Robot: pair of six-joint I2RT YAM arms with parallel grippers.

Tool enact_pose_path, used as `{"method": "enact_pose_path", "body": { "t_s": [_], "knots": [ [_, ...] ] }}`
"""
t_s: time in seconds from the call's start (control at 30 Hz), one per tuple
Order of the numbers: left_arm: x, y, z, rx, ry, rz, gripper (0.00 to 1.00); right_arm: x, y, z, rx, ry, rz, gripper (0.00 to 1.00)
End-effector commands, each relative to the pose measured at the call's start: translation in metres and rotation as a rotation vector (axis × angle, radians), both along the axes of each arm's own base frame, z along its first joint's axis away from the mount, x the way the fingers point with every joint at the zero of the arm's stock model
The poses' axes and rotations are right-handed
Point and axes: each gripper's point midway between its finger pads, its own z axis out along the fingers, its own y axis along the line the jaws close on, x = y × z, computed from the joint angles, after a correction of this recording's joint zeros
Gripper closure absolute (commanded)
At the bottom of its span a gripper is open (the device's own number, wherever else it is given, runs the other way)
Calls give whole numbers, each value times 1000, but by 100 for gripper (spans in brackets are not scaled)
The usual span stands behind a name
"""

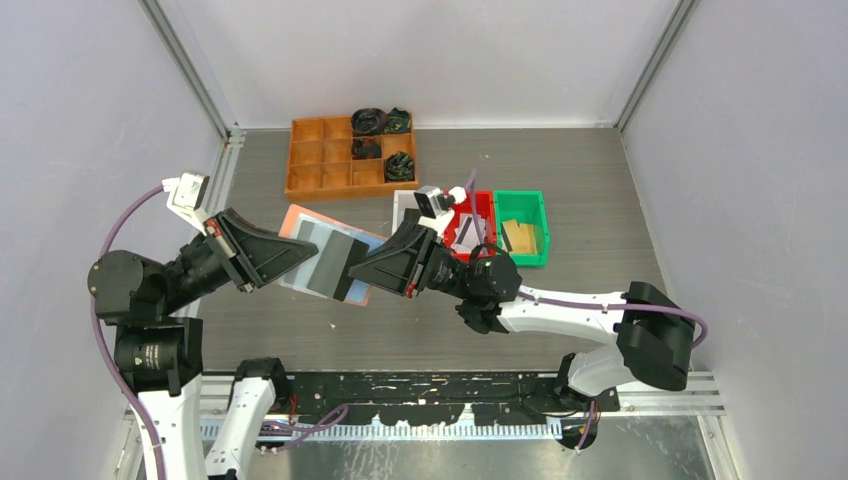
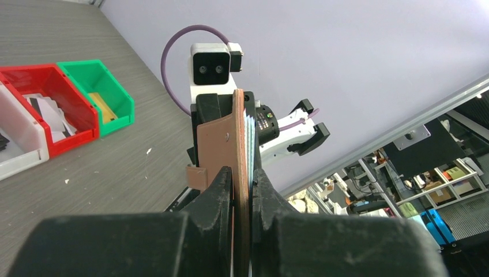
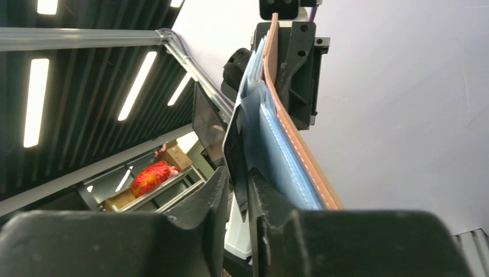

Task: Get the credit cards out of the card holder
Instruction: Remove the credit card from the card holder, then place the credit card in the storage box.

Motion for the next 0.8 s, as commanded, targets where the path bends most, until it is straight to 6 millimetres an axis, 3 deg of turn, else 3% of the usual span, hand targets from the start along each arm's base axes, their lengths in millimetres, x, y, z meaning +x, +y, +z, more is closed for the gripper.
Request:
{"method": "enact_pose_path", "body": {
  "t_s": [0.0,0.17,0.3,0.53,0.67,0.77],
  "knots": [
    [-5,0,13,6,-68,9,100,0,-11,24,68,-24,-43,82],
    [-5,1,11,26,-86,18,100,-5,-24,28,80,-48,-62,98],
    [-3,3,11,68,-125,42,100,-2,-34,22,35,-40,-69,99],
    [-7,6,16,142,-202,77,100,29,-50,-4,-161,2,-164,99],
    [-12,6,18,168,-254,85,100,46,-72,-17,-269,-8,-255,99],
    [-14,7,19,193,-286,90,100,67,-91,-35,-446,-16,-411,99]
  ]
}}
